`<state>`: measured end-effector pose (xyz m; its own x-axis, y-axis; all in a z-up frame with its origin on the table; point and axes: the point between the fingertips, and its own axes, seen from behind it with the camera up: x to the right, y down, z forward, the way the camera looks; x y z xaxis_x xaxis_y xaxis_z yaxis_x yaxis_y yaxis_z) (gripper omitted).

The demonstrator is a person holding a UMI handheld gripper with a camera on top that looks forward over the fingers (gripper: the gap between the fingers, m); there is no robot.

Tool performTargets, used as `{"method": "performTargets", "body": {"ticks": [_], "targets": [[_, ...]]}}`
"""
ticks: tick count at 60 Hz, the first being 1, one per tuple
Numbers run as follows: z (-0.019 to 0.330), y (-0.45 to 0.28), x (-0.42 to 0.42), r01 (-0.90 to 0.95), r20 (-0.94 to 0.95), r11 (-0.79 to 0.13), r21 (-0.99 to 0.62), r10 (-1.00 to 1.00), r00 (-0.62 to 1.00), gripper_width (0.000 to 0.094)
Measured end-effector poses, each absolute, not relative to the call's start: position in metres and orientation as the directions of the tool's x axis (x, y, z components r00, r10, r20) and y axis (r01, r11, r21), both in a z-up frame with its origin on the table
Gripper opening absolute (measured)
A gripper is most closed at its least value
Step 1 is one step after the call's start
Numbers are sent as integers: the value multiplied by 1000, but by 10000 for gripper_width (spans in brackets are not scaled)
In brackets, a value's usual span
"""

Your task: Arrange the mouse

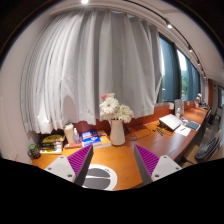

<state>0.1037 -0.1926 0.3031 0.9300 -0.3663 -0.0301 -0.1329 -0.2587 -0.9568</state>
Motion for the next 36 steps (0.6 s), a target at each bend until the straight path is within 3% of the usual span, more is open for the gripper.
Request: {"method": "performTargets", "body": {"ticks": [8, 15, 26, 36], "targets": [[260, -197, 82, -131, -15, -314, -940, -347, 938, 812], [197, -200, 44, -118, 11, -406, -906, -301, 954, 813], [100, -213, -46, -108, 2, -559, -822, -192, 981, 814], [44, -213, -142, -68, -26, -643, -763, -74, 997, 818]]}}
